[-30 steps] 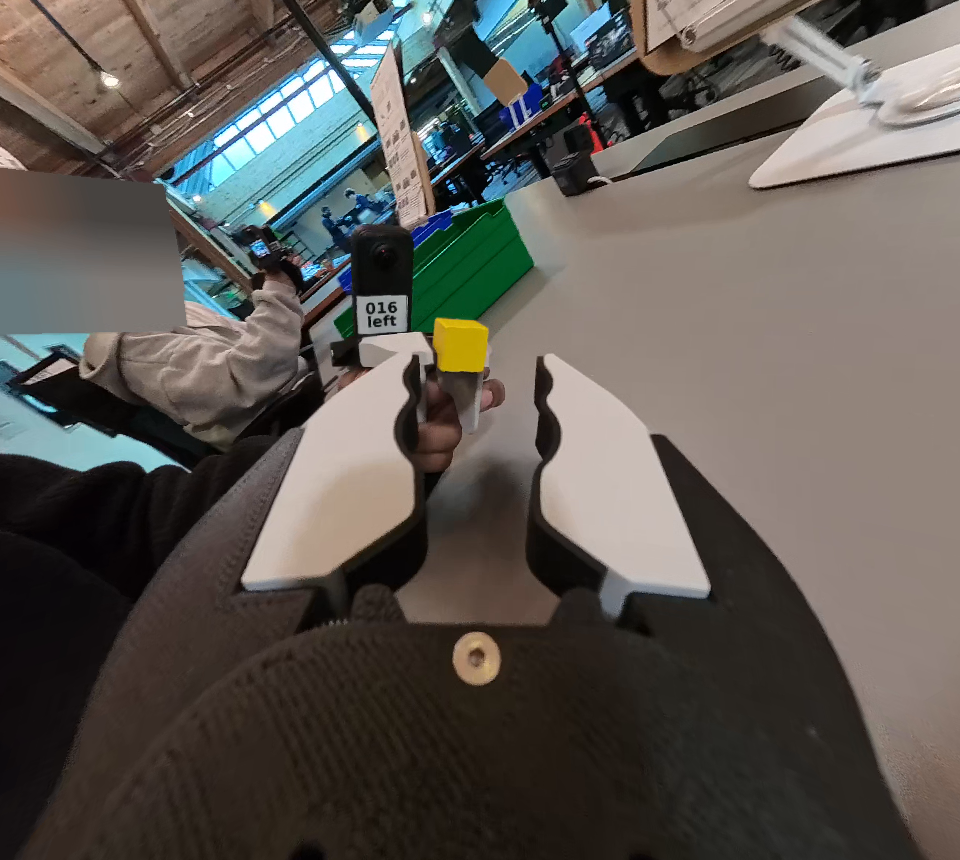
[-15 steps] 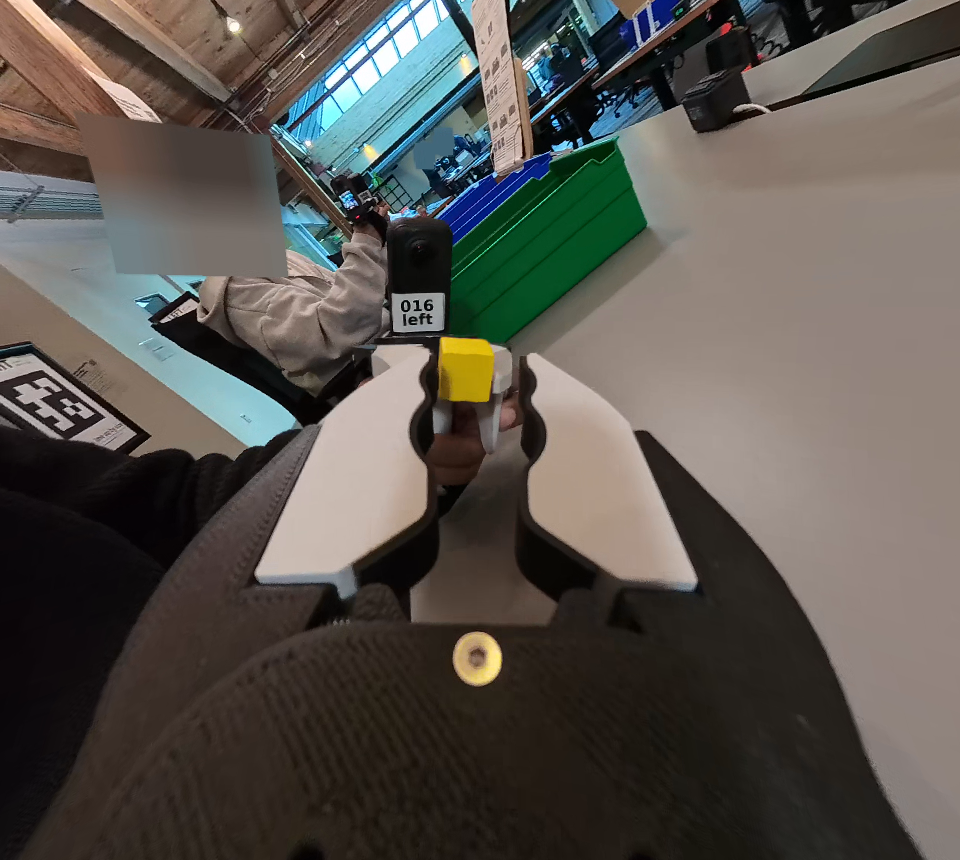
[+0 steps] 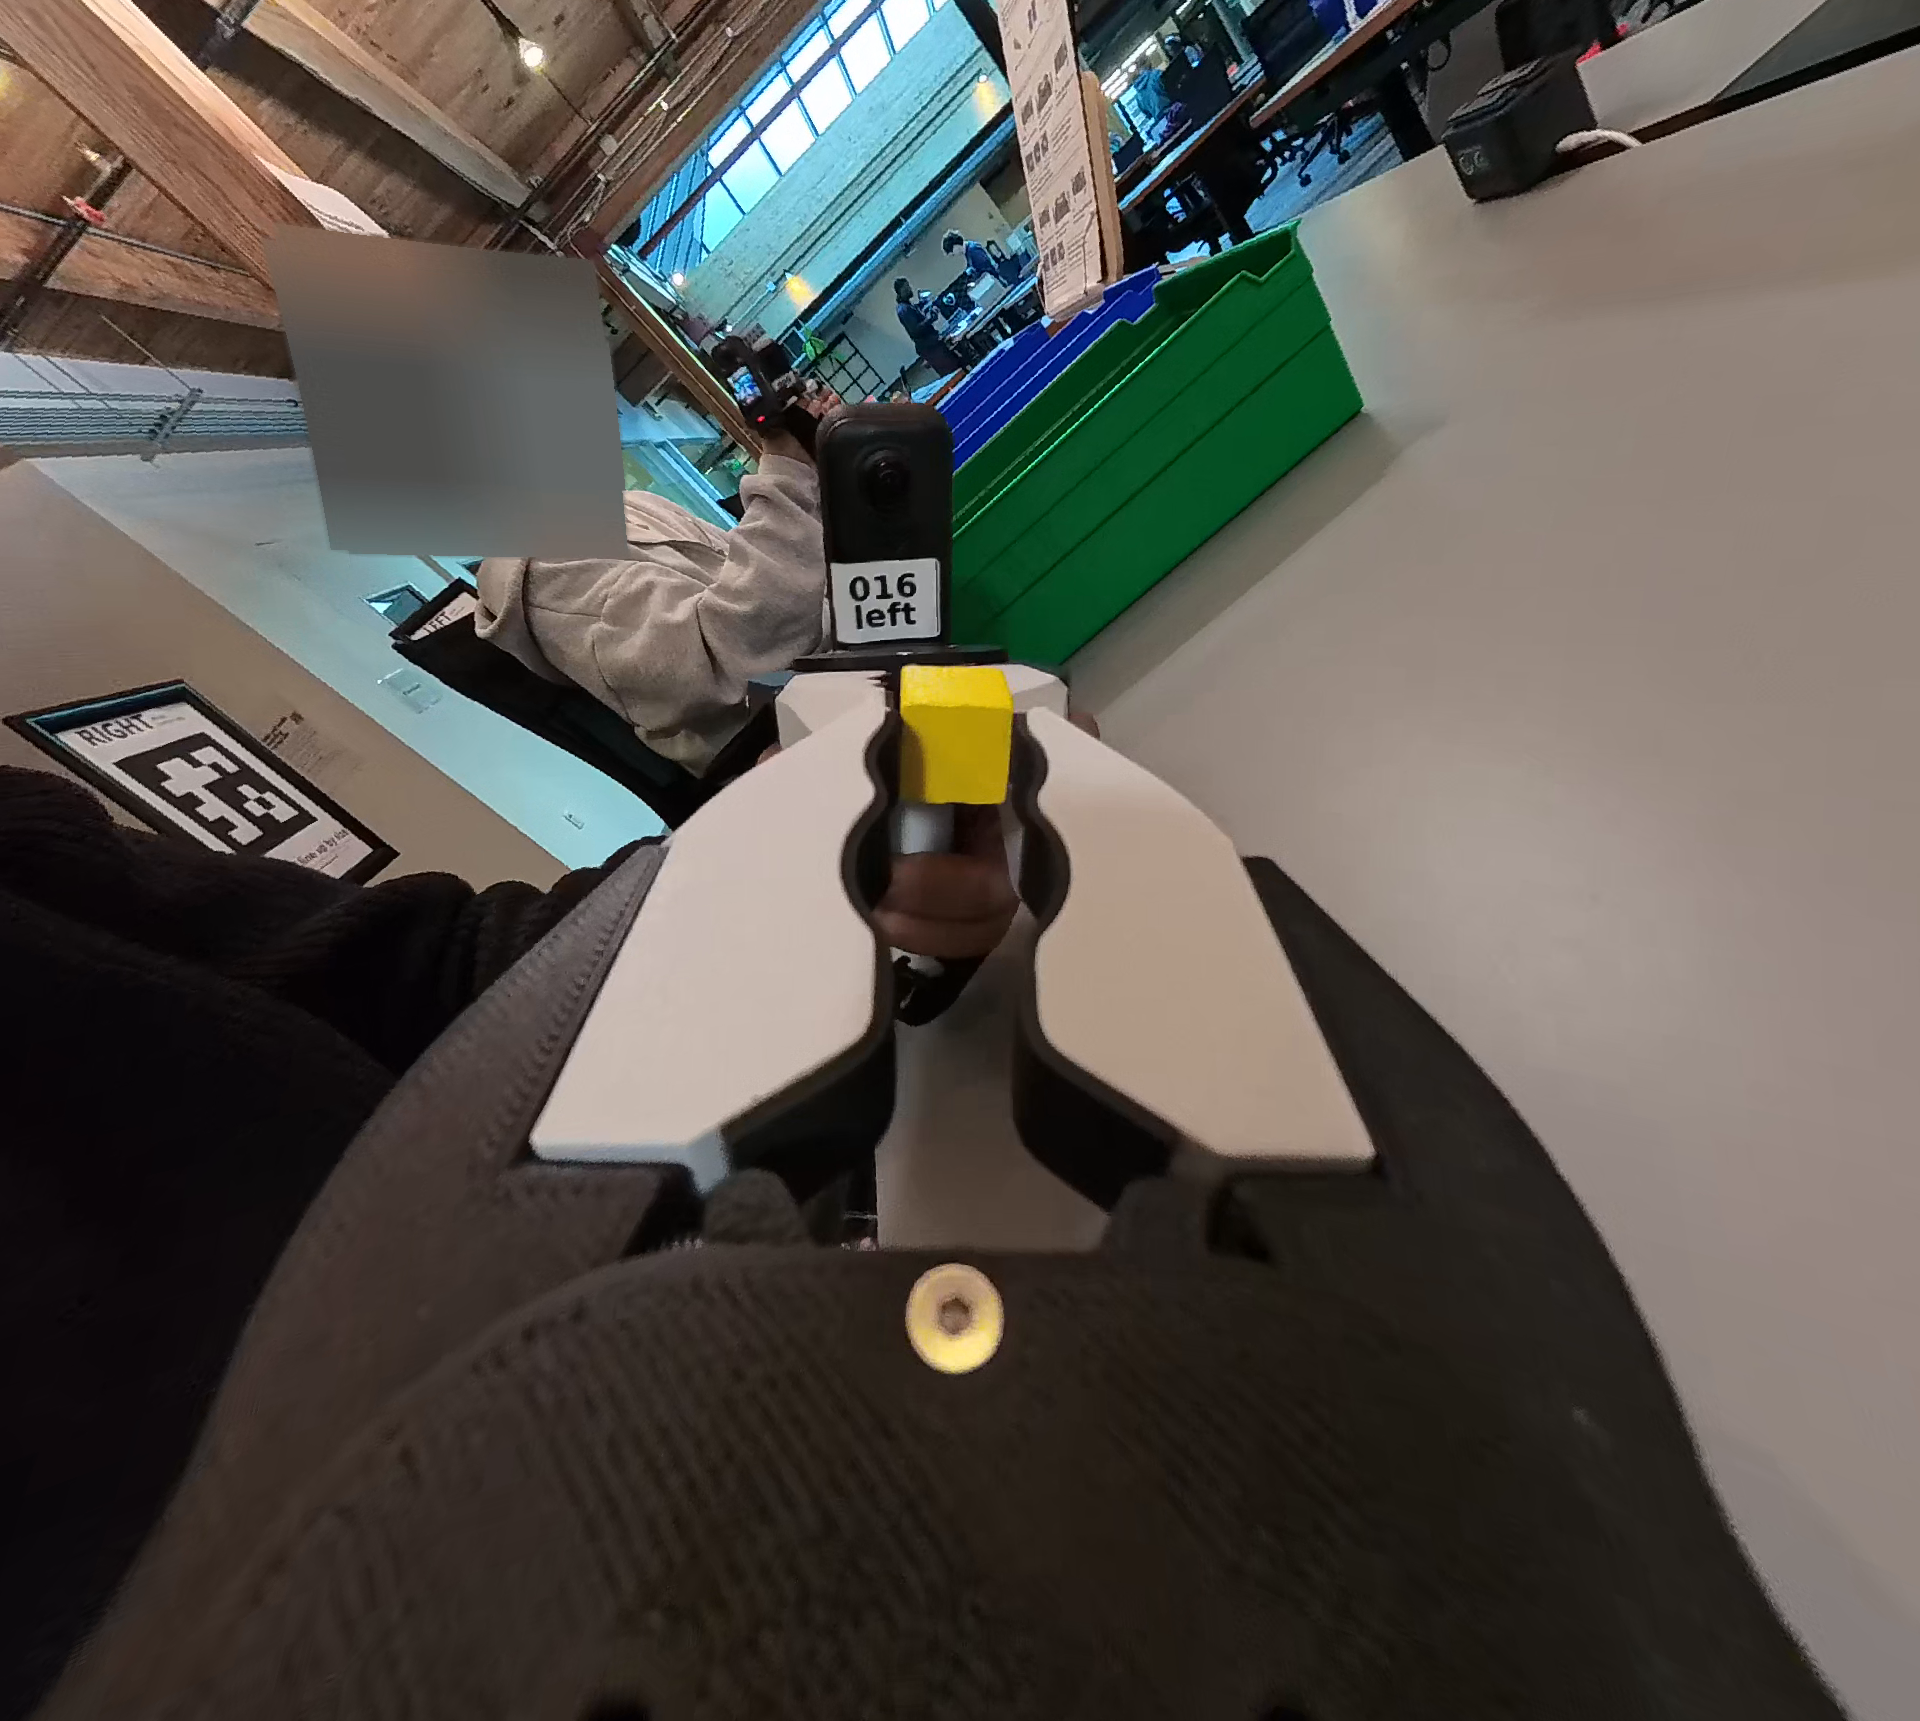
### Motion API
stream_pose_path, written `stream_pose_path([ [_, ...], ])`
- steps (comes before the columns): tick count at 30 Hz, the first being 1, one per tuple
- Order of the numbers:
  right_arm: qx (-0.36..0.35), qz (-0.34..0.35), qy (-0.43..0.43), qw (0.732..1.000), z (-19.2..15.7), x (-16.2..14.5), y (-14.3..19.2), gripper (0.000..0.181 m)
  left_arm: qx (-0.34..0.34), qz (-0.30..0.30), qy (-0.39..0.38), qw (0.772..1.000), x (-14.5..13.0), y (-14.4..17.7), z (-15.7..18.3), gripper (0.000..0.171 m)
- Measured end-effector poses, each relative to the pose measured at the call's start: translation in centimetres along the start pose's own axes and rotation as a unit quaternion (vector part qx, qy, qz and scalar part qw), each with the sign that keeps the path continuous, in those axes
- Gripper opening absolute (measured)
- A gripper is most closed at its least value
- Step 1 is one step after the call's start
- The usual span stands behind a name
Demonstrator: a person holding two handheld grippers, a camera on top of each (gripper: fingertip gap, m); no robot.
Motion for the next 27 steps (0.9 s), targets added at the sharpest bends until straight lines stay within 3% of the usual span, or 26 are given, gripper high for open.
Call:
stream_pose_path([
  [5, -0.023, 0.012, 0.029, 0.999, 0.0, 0.4, 0.7, 0.02, 0.006, -0.014, -0.014, 1.0, -0.2, -0.5, -0.2, 0.024],
  [10, -0.05, 0.072, 0.078, 0.993, -1.4, 2.8, 3.6, 0.02, 0.053, -0.037, -0.036, 0.997, -0.4, -1.4, -1.4, 0.059],
  [13, -0.095, 0.126, 0.149, 0.976, -3.4, 6.4, 7.8, 0.021, 0.04, -0.063, -0.042, 0.996, -1.0, -2.5, -1.1, 0.064],
  [17, -0.237, 0.151, 0.293, 0.914, -5.7, 12.2, 16.8, 0.021, 0.026, -0.107, -0.061, 0.992, -2.5, -3.9, -0.7, 0.062],
  [19, -0.298, 0.088, 0.328, 0.892, -5.1, 13.6, 20.9, 0.021, 0.022, -0.128, -0.074, 0.989, -3.2, -4.4, -0.6, 0.061],
  [21, -0.358, -0.007, 0.338, 0.87, -2.3, 13.8, 24.9, 0.02, 0.023, -0.14, -0.083, 0.986, -3.7, -4.9, -0.8, 0.061],
  [24, -0.418, -0.145, 0.314, 0.84, 3.3, 12.8, 30.3, 0.021, 0.015, -0.14, -0.075, 0.987, -3.8, -5.9, -0.6, 0.059],
  [27, -0.442, -0.284, 0.312, 0.792, 7.5, 11.1, 33.6, 0.021, 0.012, -0.137, -0.075, 0.988, -4.1, -6.5, -0.5, 0.057],
])
Point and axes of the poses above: each gripper's, where its closed fingertips meet, y back along the fingers, x out of its top, z = x × y across the jaws, the point moved 2 cm from there along y, back along the fingers, and after that the axes turned 13 degrees about -y, right-handed, at the moved point
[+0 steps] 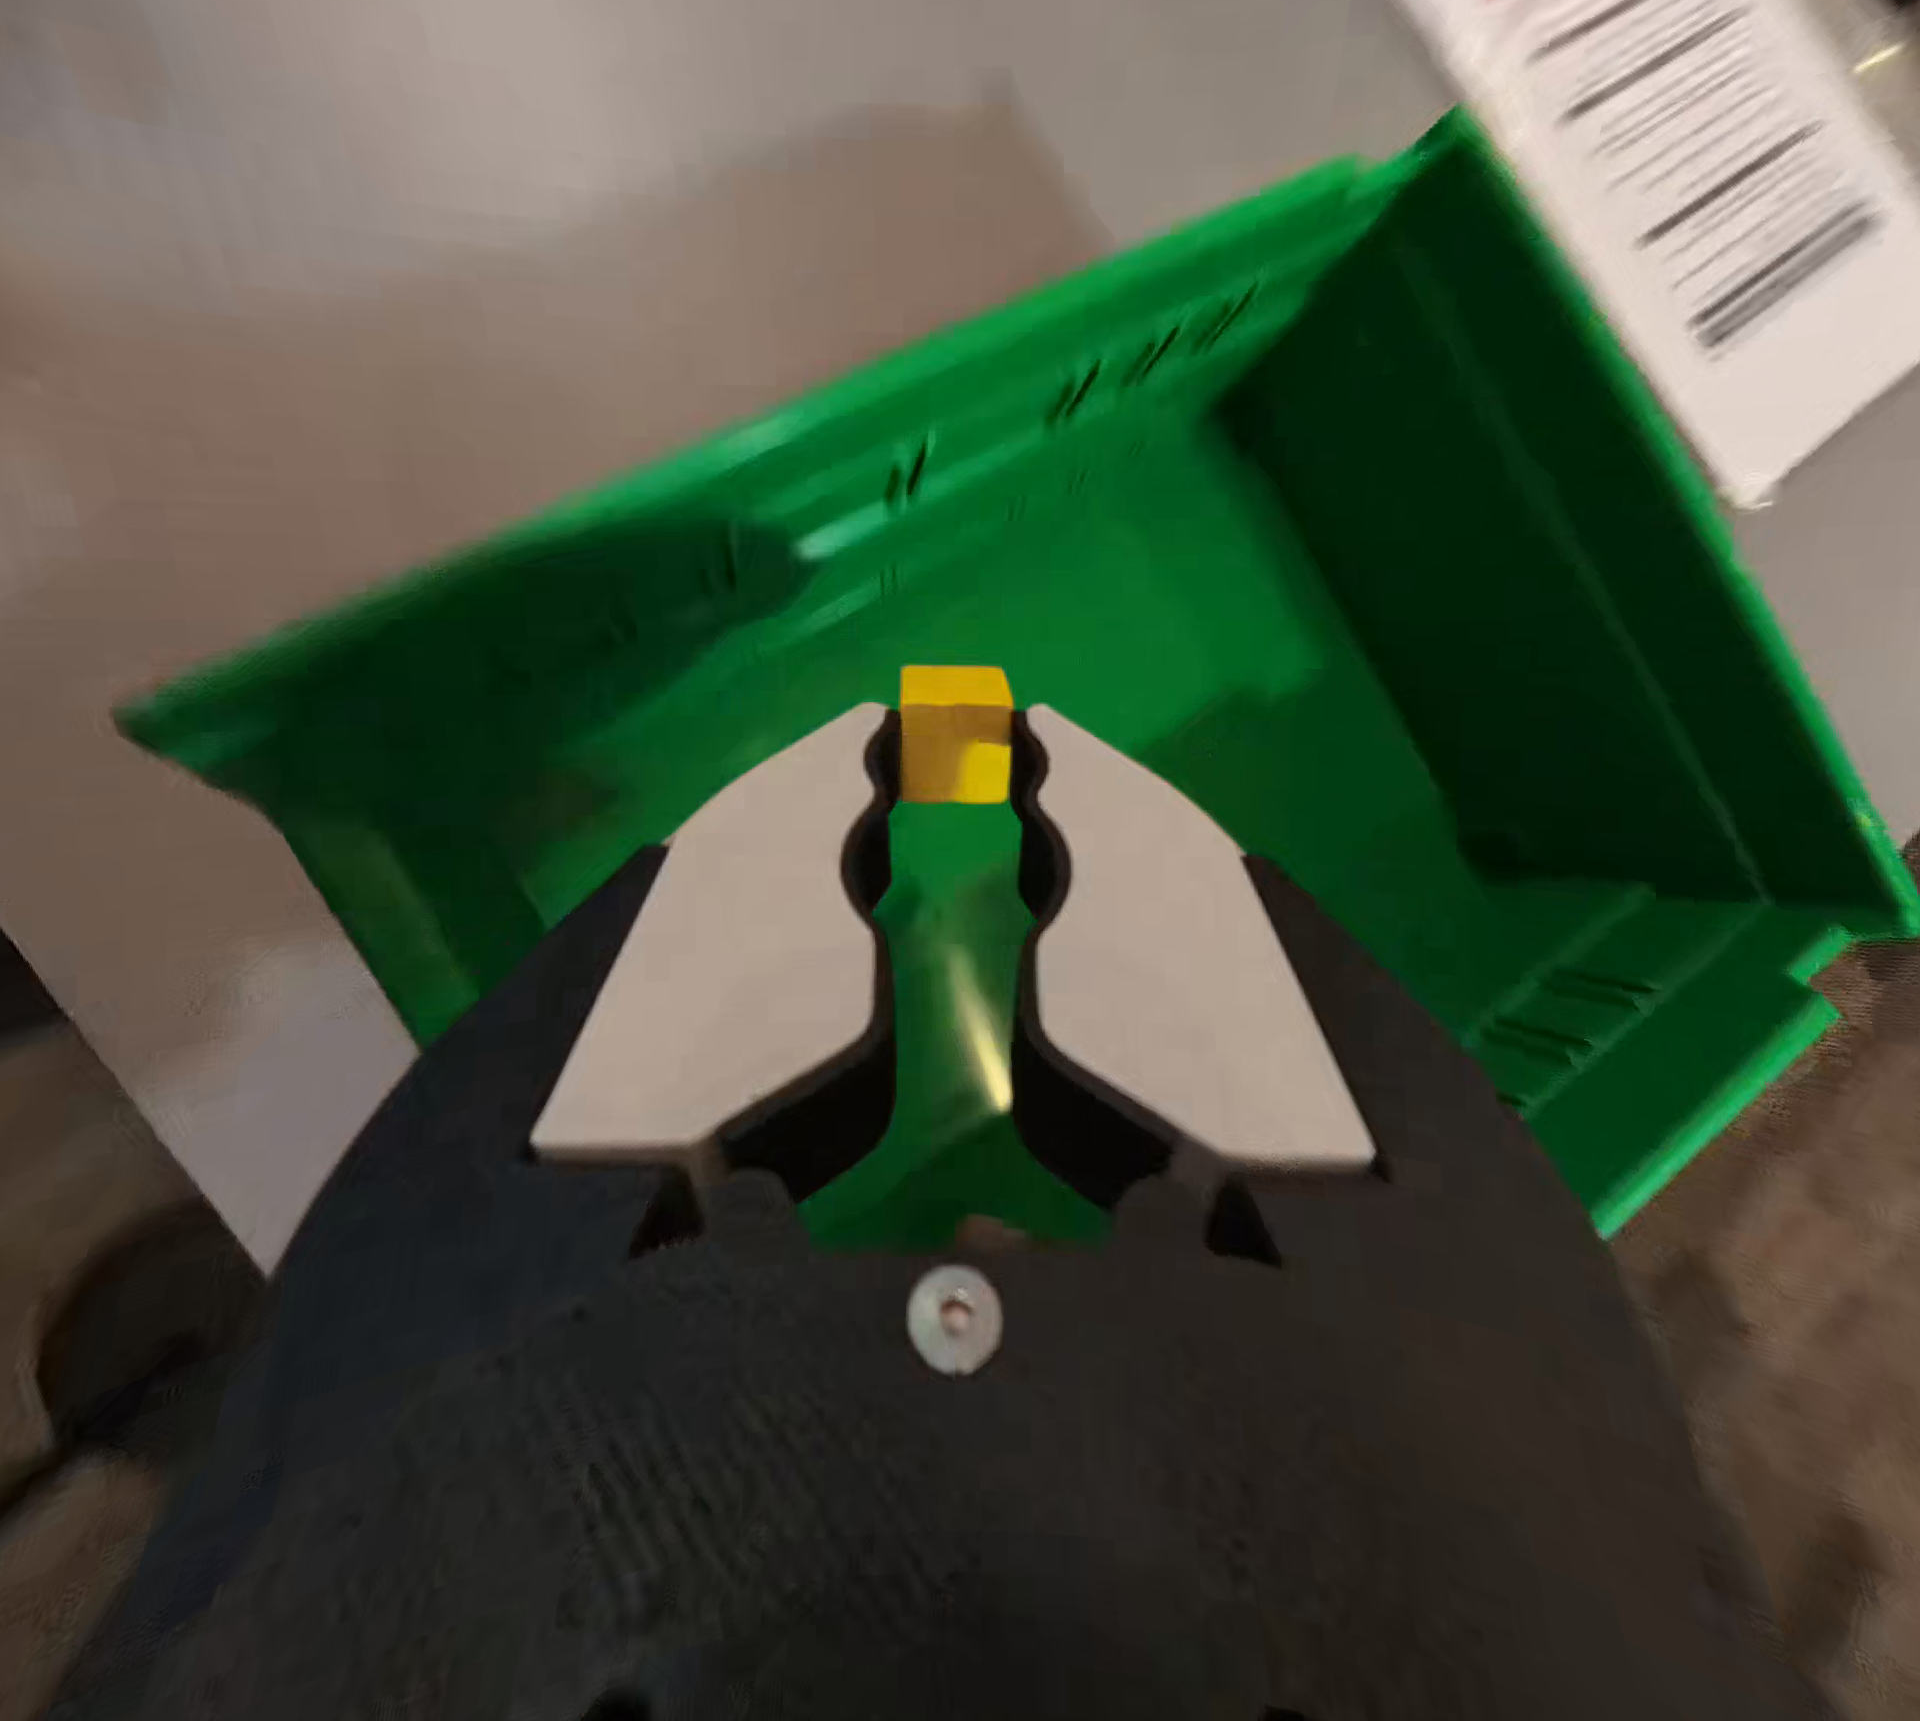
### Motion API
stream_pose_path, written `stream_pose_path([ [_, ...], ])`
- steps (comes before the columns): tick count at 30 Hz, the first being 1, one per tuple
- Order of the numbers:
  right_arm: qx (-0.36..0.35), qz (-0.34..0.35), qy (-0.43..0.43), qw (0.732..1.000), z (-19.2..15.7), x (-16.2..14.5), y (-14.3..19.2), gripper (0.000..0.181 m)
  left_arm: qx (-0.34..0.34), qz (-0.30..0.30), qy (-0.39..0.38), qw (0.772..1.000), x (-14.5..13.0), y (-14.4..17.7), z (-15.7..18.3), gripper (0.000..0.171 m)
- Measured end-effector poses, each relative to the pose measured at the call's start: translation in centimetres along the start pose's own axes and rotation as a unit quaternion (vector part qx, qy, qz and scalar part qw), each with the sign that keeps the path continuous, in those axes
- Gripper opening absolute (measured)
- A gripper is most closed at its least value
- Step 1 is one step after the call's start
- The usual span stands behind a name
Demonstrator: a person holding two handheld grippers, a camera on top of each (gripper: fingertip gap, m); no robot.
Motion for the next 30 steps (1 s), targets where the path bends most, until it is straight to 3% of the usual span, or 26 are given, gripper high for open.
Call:
stream_pose_path([
  [4, 0.041, -0.148, 0.123, 0.98, -0.6, -3.2, -3.4, 0.021, -0.009, -0.006, 0.011, 1.0, -0.7, -0.7, 0.1, 0.052],
  [7, 0.062, -0.19, 0.204, 0.958, -1.6, -3.6, -5.4, 0.021, -0.01, 0.012, 0.019, 1.0, 0.0, -0.9, 0.3, 0.047],
  [14, 0.084, -0.178, 0.278, 0.94, -1.9, -2.9, -6.6, 0.021, 0.002, 0.006, 0.04, 0.999, -0.9, -2.0, 0.4, 0.047],
  [30, 0.096, -0.126, 0.267, 0.951, -1.7, -0.8, -8.4, 0.021, -0.008, 0.008, 0.079, 0.997, -1.3, -3.1, 1.3, 0.046],
])
Point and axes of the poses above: each gripper's, where its closed fingertips meet, y back along the fingers, x out of its top, z = x × y across the jaws, the point moved 2 cm from there along y, back along the fingers, and after that the axes turned 13 degrees about -y, right-handed, at the moved point
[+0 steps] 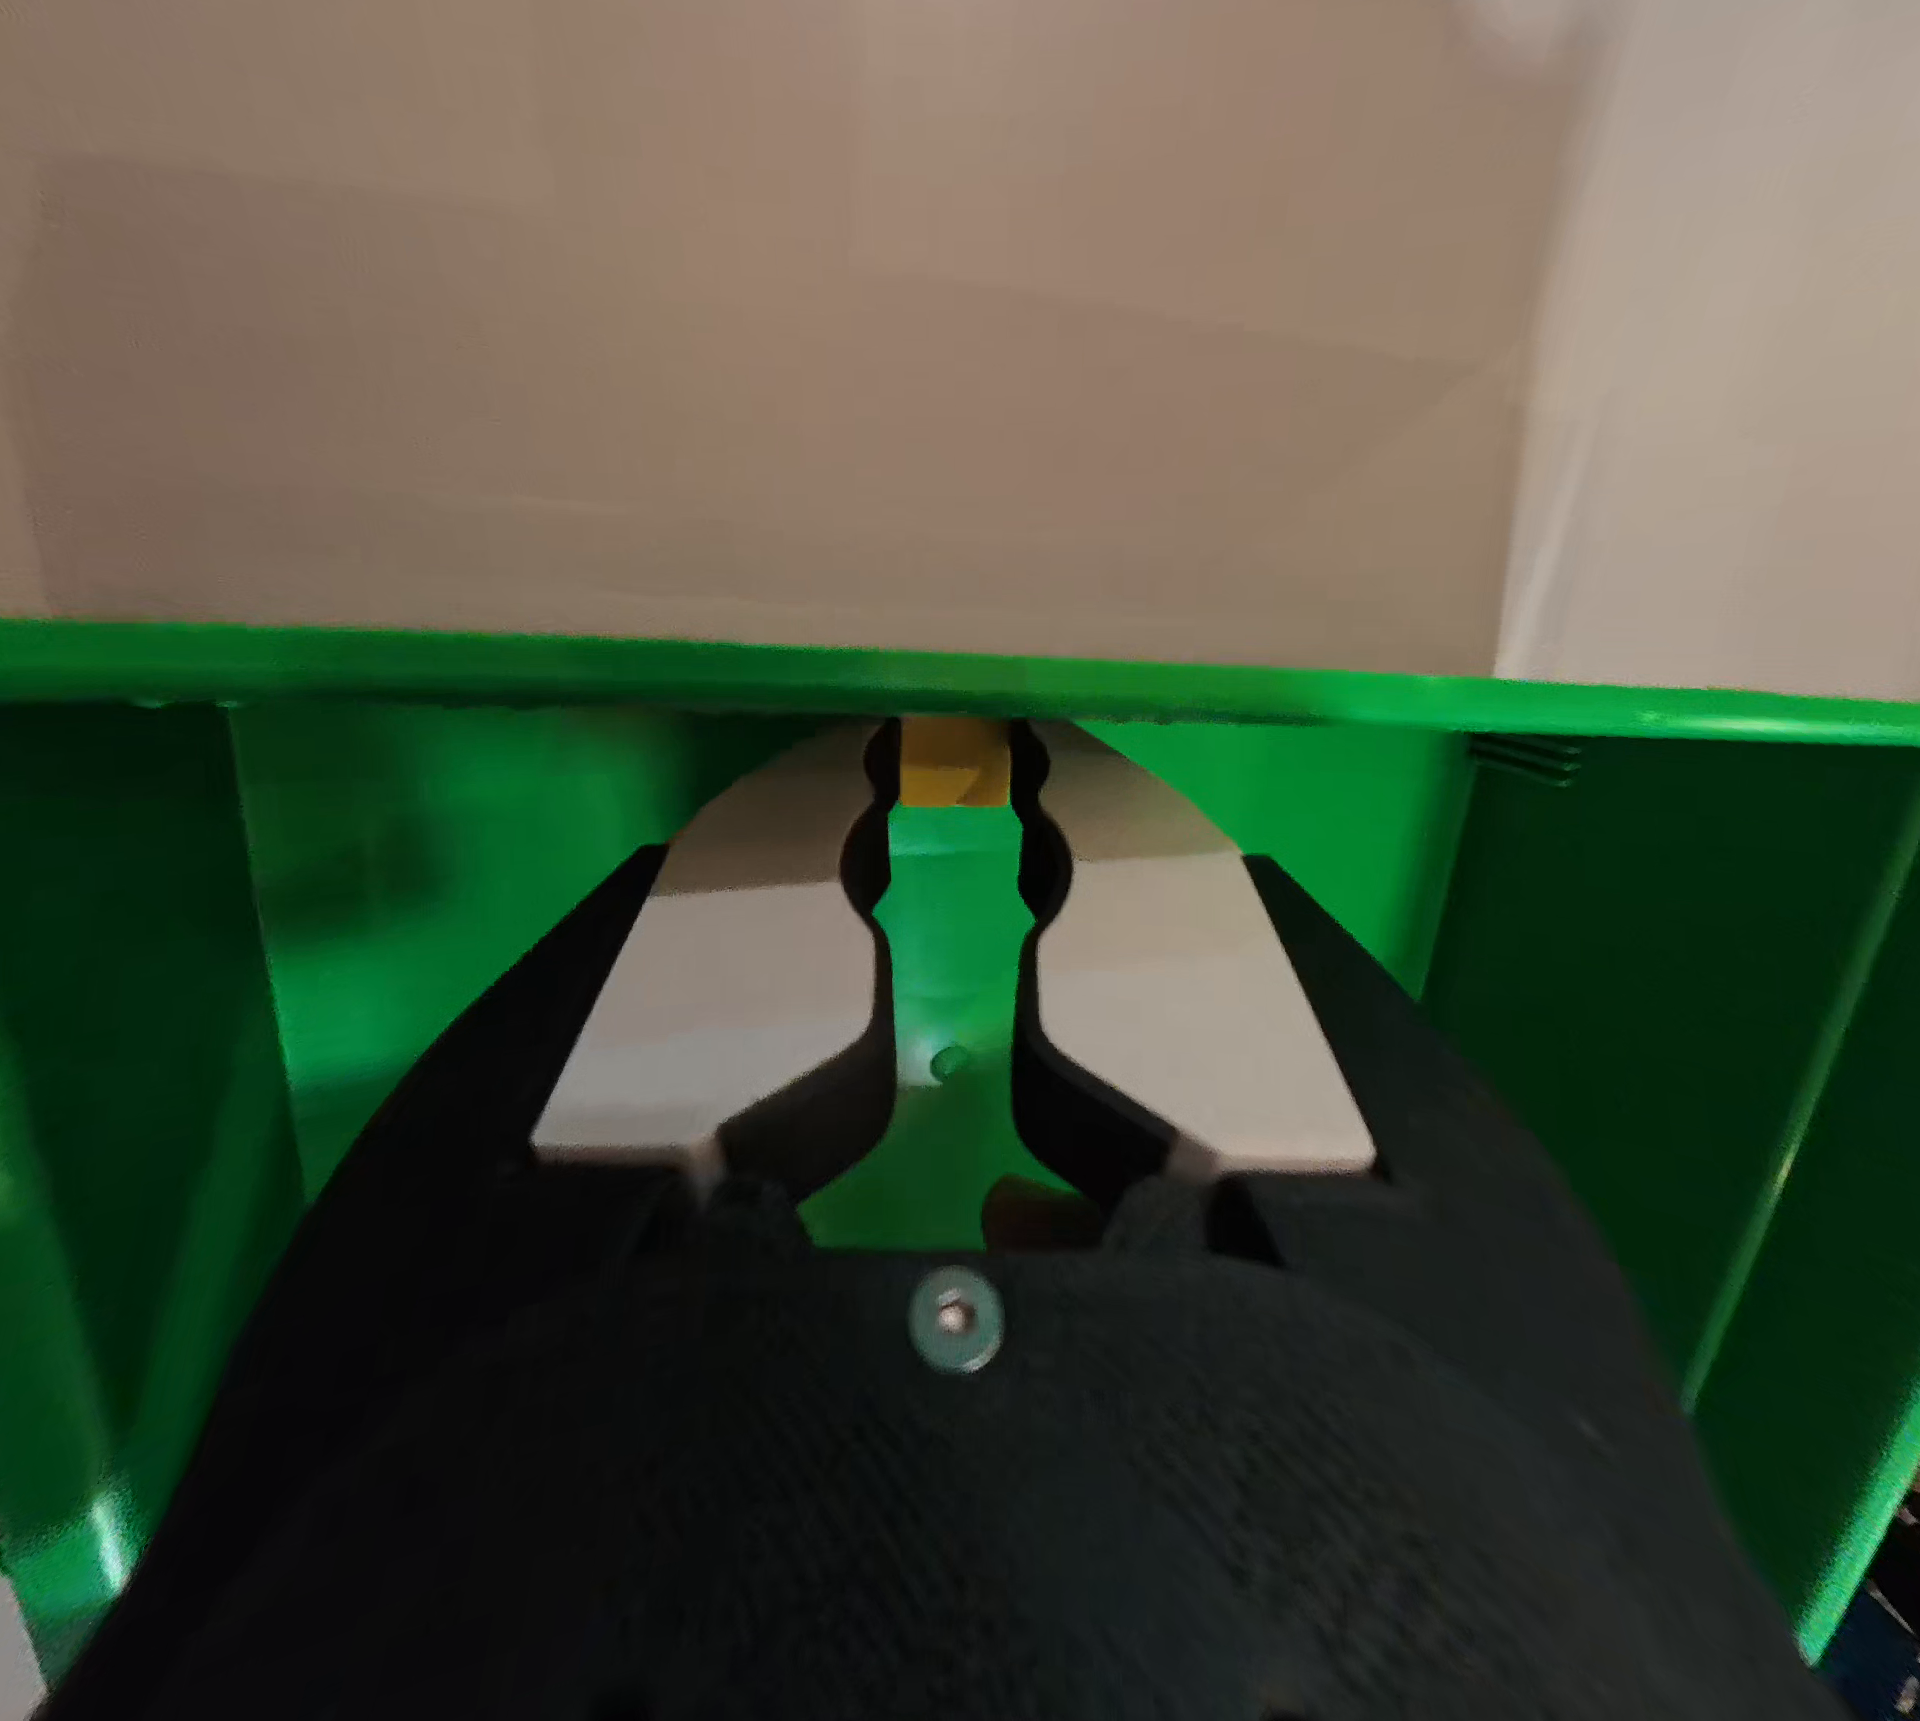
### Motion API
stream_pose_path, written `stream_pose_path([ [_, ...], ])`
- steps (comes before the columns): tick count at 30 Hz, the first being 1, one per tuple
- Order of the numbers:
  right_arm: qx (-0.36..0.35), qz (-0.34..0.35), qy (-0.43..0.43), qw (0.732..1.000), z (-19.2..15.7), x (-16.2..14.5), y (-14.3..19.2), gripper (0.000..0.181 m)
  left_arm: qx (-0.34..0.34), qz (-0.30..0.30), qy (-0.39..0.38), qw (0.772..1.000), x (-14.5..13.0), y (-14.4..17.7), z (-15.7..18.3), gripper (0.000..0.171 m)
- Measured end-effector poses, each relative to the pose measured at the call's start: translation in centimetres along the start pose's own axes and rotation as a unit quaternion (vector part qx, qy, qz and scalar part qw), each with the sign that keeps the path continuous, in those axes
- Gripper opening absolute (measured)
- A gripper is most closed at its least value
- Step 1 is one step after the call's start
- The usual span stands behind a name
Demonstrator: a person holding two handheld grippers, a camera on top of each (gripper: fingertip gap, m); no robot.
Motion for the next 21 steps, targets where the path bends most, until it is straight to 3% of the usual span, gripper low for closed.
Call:
stream_pose_path([
  [13, -0.018, 0.024, -0.009, 1.0, 0.3, 0.17, -0.45, 0.022, -0.001, 0.005, 0.011, 1.0, 0.01, 0.0, -0.12, 0.045],
  [16, -0.009, 0.018, -0.008, 1.0, -0.27, -0.03, -0.61, 0.037, -0.001, 0.006, 0.013, 1.0, 0.01, 0.06, -0.12, 0.045],
  [21, -0.023, 0.035, -0.012, 0.999, -0.23, -0.09, -0.02, 0.045, -0.005, 0.0, 0.011, 1.0, -0.2, 0.12, 0.15, 0.044],
])
Point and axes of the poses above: each gripper's, where its closed fingertips meet, y back along the fingers, x out of its top, z = x × y across the jaws, the point moved 2 cm from there along y, back along the fingers, and after that the axes turned 13 degrees about -y, right-handed, at the moved point
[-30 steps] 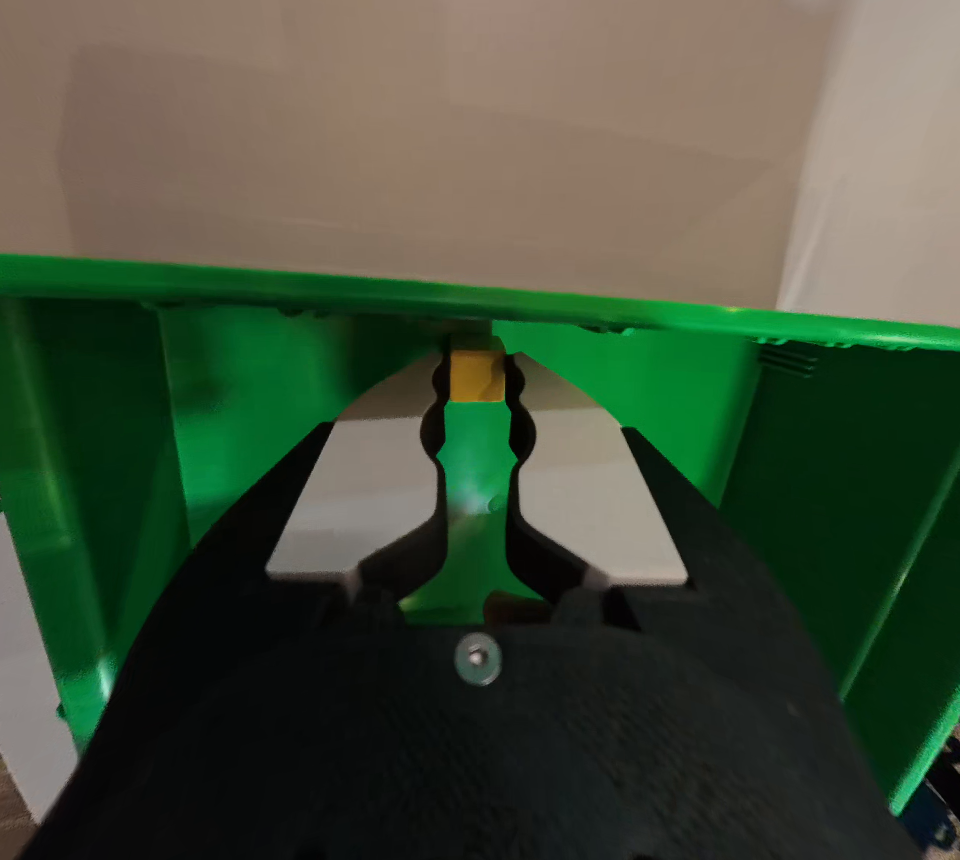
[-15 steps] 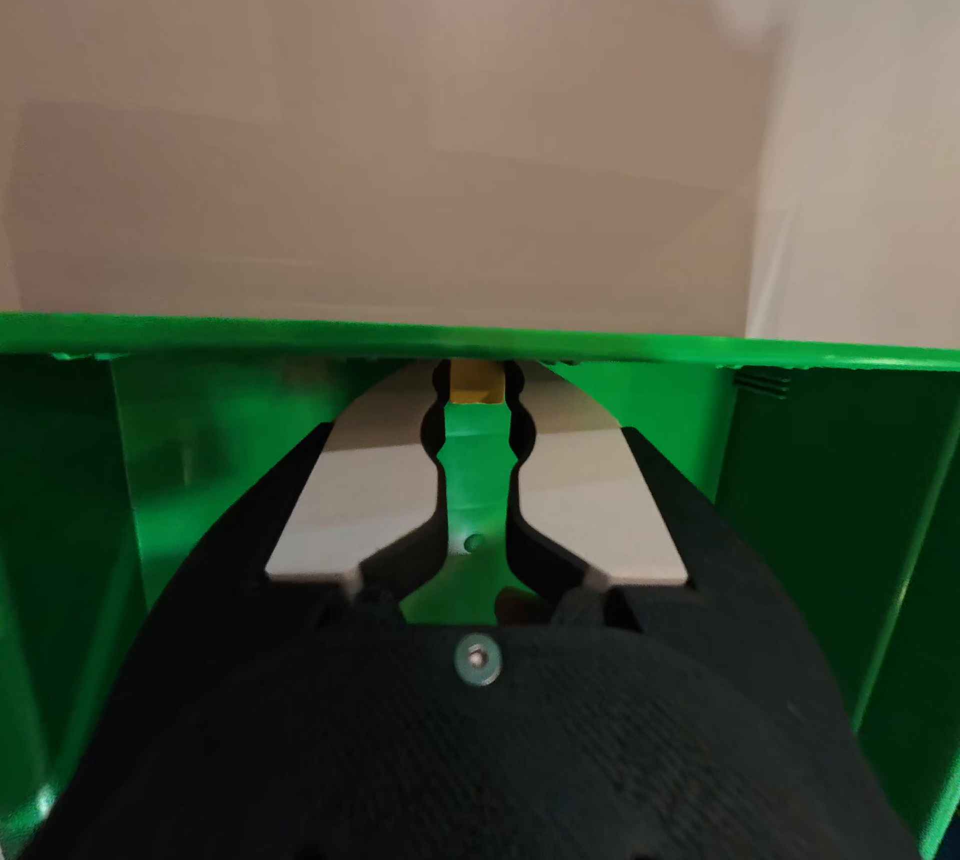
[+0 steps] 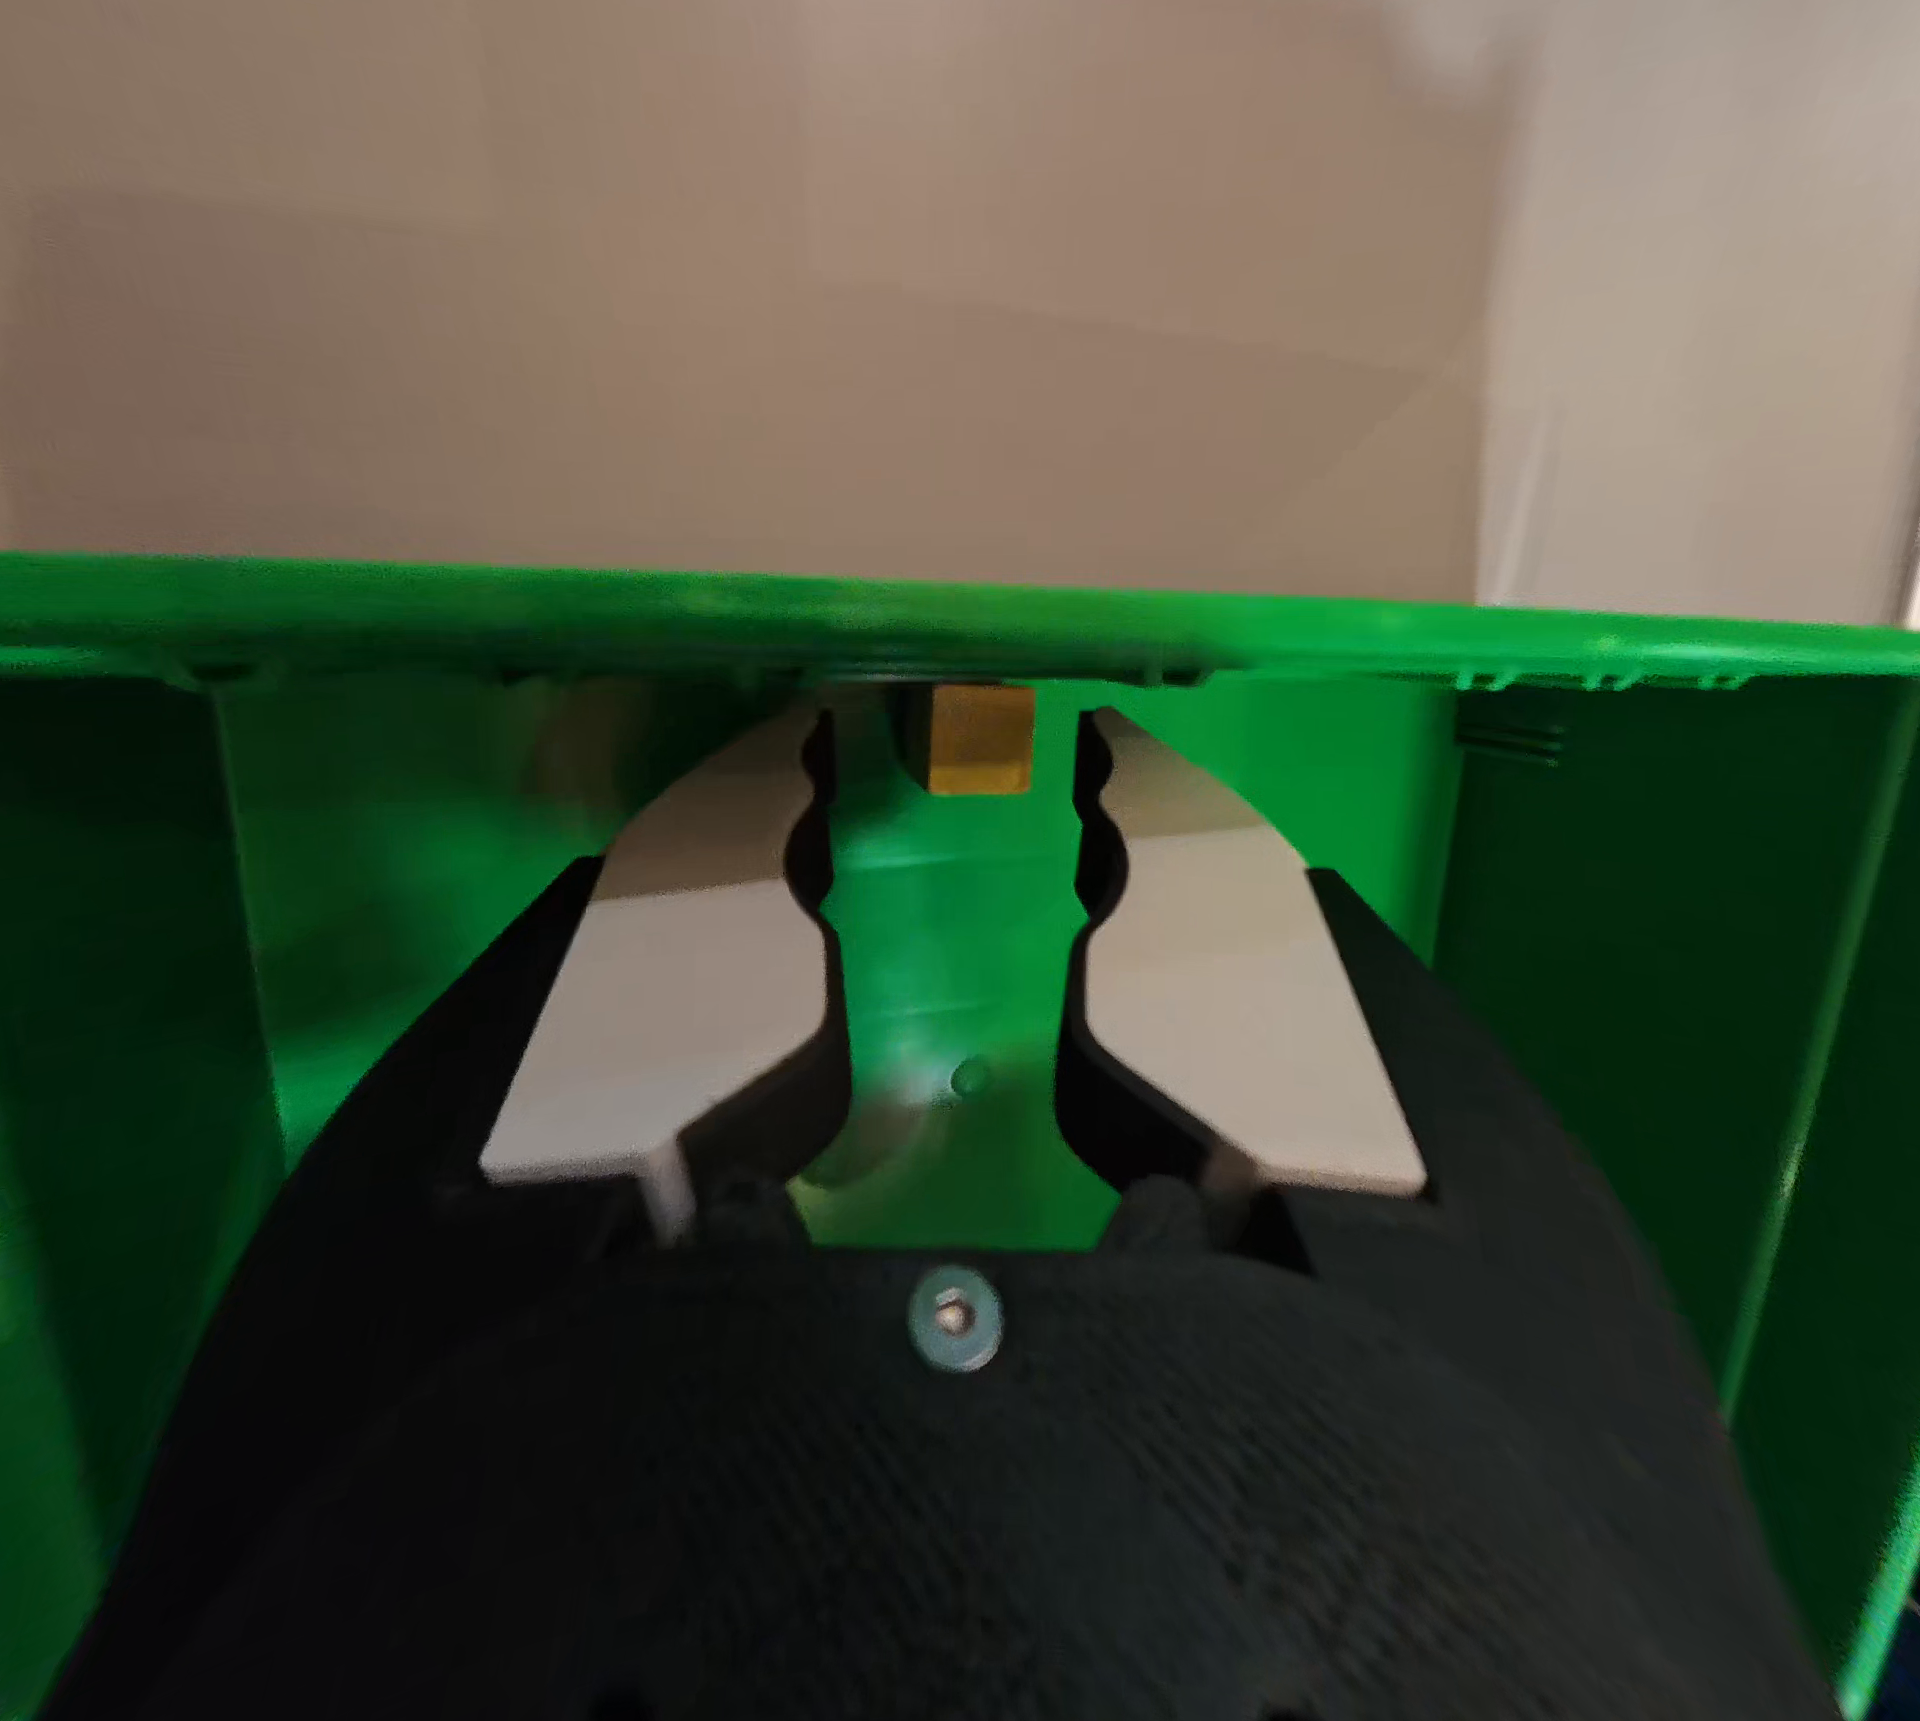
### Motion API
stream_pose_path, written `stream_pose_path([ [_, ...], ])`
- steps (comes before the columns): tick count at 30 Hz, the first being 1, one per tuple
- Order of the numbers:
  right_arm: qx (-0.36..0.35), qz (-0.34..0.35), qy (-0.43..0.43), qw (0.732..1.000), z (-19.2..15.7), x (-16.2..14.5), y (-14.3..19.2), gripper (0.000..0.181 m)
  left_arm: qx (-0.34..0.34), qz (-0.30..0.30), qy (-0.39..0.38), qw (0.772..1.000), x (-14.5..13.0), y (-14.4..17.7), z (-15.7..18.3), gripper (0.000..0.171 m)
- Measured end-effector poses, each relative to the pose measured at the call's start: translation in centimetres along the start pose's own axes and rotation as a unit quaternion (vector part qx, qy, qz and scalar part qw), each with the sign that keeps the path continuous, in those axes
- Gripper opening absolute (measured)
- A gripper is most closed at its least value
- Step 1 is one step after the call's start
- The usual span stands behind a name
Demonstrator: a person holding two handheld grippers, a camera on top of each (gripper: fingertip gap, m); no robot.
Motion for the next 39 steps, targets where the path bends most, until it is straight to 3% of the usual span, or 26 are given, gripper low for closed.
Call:
stream_pose_path([
  [6, -0.011, 0.003, -0.04, 0.999, 0.6, -1.9, 1.5, 0.041, 0.001, 0.002, 0.002, 1.0, 0.0, 0.2, 0.0, 0.043],
  [11, -0.033, -0.011, -0.051, 0.998, 1.1, -3.2, 0.8, 0.0, -0.004, 0.011, 0.01, 1.0, 0.2, -0.1, 0.0, 0.043],
  [22, -0.037, -0.002, -0.049, 0.998, 0.9, -2.6, -0.8, 0.001, 0.003, 0.007, -0.001, 1.0, 0.4, 0.2, 0.6, 0.042],
  [25, -0.081, -0.012, -0.05, 0.995, 1.9, -3.5, 0.2, 0.001, 0.003, 0.013, 0.002, 1.0, 0.5, 0.5, 0.6, 0.042],
  [29, -0.143, 0.05, -0.096, 0.984, 2.9, -2.1, 3.6, 0.001, -0.001, 0.02, -0.002, 1.0, 0.9, 0.7, 0.9, 0.042],
  [32, -0.223, 0.184, -0.155, 0.945, 3.5, 1.8, 8.9, 0.006, -0.003, 0.02, -0.022, 1.0, 1.7, 0.8, 1.2, 0.042],
  [34, -0.249, 0.317, -0.218, 0.889, 3.0, 4.7, 12.9, 0.017, 0.003, 0.021, -0.039, 0.999, 2.5, 0.8, 1.2, 0.042],
  [36, -0.21, 0.439, -0.269, 0.831, 1.1, 7.8, 15.5, 0.048, 0.013, 0.024, -0.054, 0.998, 3.3, 0.9, 1.0, 0.038],
  [39, -0.152, 0.535, -0.321, 0.767, -2.0, 11.9, 16.4, 0.062, 0.038, 0.039, -0.08, 0.995, 5.2, 1.4, 0.7, 0.033],
])
Point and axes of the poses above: each gripper's, where its closed fingertips meet, y back along the fingers, x out of its top, z = x × y across the jaws, the point moved 2 cm from there along y, back along the fingers, and after that the axes turned 13 degrees about -y, right-handed, at the moved point
